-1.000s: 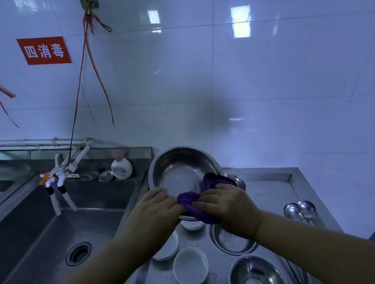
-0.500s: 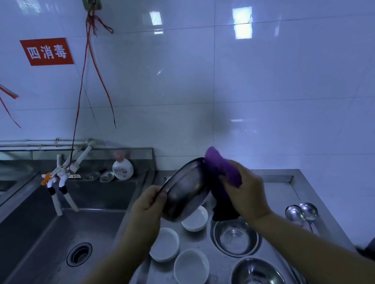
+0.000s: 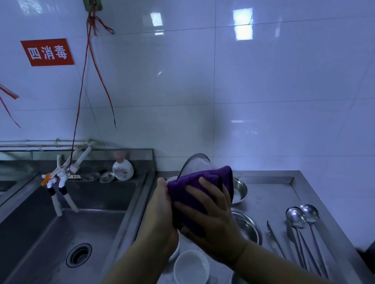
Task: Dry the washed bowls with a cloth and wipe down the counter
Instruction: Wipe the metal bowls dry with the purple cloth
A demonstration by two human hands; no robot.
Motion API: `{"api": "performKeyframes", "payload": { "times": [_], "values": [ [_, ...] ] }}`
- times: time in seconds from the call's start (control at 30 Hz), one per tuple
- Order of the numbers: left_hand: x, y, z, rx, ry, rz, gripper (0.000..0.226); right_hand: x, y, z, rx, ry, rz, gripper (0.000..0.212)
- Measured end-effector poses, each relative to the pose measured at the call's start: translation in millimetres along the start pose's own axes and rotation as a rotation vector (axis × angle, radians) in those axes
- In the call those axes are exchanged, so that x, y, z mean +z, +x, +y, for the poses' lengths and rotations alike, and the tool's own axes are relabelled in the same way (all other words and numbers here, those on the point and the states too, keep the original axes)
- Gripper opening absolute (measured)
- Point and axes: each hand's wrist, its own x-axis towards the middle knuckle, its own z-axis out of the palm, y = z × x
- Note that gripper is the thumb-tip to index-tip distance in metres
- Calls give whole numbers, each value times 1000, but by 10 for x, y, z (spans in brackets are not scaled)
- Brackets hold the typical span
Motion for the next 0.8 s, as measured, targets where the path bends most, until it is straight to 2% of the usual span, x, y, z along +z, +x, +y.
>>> {"api": "performKeyframes", "payload": {
  "times": [0.23, 0.37, 0.43, 0.53, 0.63, 0.73, 0.8],
  "values": [
    [-15, 65, 20, 117, -85, 25, 46, -60, 398, -60, 194, 139, 25, 35],
    [-103, 94, -106, 3, -98, 91, 39, -88, 604, 36, 453, 369, 6, 32],
    [-139, 109, -140, -36, -151, 161, 36, -129, 649, 149, 596, 528, 44, 16],
    [-160, 138, -144, -39, -218, 194, 35, -200, 584, 246, 713, 627, 16, 20],
    [-161, 158, -131, -103, -277, 151, 44, -198, 493, 205, 616, 481, -22, 36],
    [-151, 136, -34, -228, -390, 15, 58, -206, 482, 97, 384, 305, -114, 54],
    [-175, 165, 33, -258, -451, -10, 61, -204, 429, 36, 232, 277, -146, 53]
  ]
}}
